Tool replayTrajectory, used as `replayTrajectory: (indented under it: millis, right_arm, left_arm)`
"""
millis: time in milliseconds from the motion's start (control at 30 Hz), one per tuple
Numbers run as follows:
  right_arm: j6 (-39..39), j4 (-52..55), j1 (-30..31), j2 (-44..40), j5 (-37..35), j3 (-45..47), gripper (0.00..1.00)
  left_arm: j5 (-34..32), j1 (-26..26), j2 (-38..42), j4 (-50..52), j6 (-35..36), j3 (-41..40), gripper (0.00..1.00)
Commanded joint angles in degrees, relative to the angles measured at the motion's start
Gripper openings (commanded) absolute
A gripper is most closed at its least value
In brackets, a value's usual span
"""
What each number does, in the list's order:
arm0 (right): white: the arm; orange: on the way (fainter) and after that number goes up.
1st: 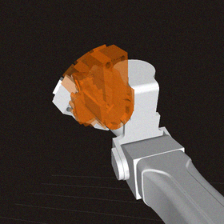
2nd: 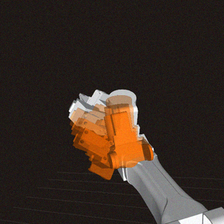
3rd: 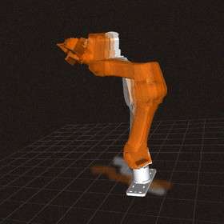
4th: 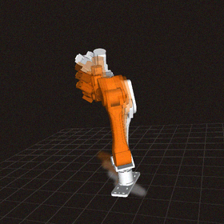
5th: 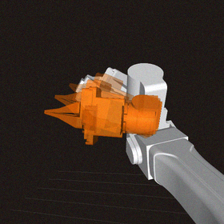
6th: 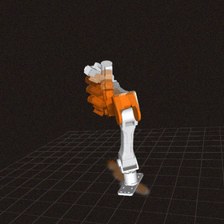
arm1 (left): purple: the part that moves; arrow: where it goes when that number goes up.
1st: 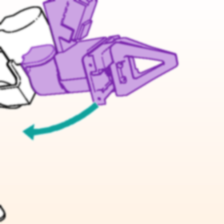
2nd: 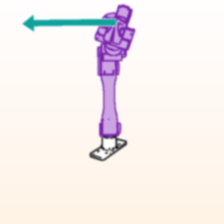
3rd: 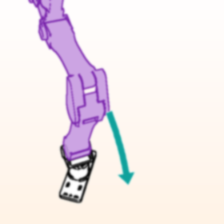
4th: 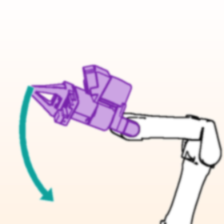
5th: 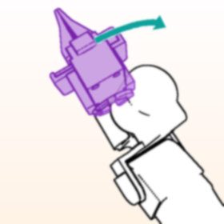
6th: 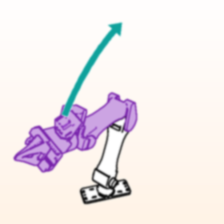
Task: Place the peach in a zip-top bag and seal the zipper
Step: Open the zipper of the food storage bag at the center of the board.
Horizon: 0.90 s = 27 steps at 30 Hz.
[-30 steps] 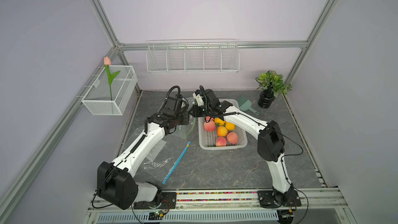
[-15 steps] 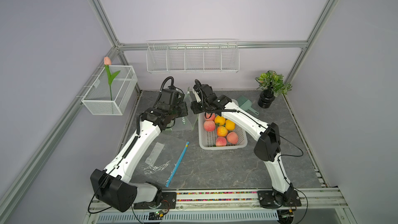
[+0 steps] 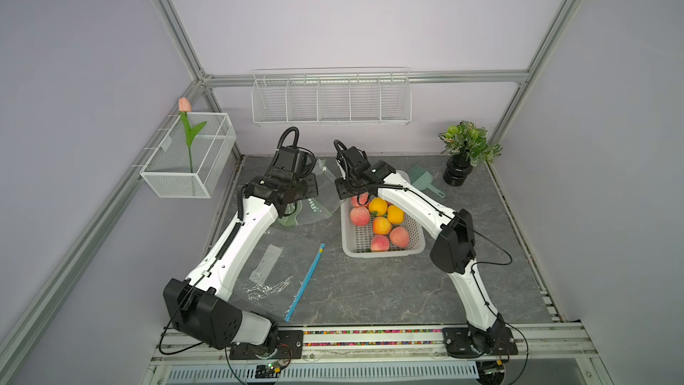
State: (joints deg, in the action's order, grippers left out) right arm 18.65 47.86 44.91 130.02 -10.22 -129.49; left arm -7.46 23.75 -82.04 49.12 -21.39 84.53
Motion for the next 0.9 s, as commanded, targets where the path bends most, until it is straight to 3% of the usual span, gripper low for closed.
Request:
replayTrajectory:
  millis: [0, 200, 400, 633, 733, 867]
  right_arm:
    - [1.2, 3.1, -0.7, 0.4, -0.7, -1.0, 0.55]
    - [1.4, 3.9, -1.0, -0.5, -1.0, -0.8, 0.58]
    - [0.2, -5.9, -2.7, -6.4, 15.1, 6.4, 0.63]
    - [2.8, -24.1, -5.9, -18.0, 30.1, 23.0, 0.73]
    - [3.5, -29.4, -6.7, -22.6, 31.3, 29.8, 0.75]
    - [2.4, -27.9, -7.2, -26.6, 24.0, 35.7, 0.76]
  left_arm:
    - [-0.3, -0.3, -1.2, 1.9, 1.1, 1.6, 0.00]
    - [-0.1, -0.3, -2.1, 1.8, 1.1, 1.9, 0.00]
    - [7.8, -0.4, -2.4, -1.1, 0.6, 1.9, 0.00]
    - [7.8, -0.3, -3.9, -0.5, 0.3, 2.2, 0.00]
    - [8.2, -0.3, -4.1, -0.3, 0.4, 2.1, 0.00]
    - [9.0, -0.3, -4.0, -0.4, 0.4, 2.3, 0.00]
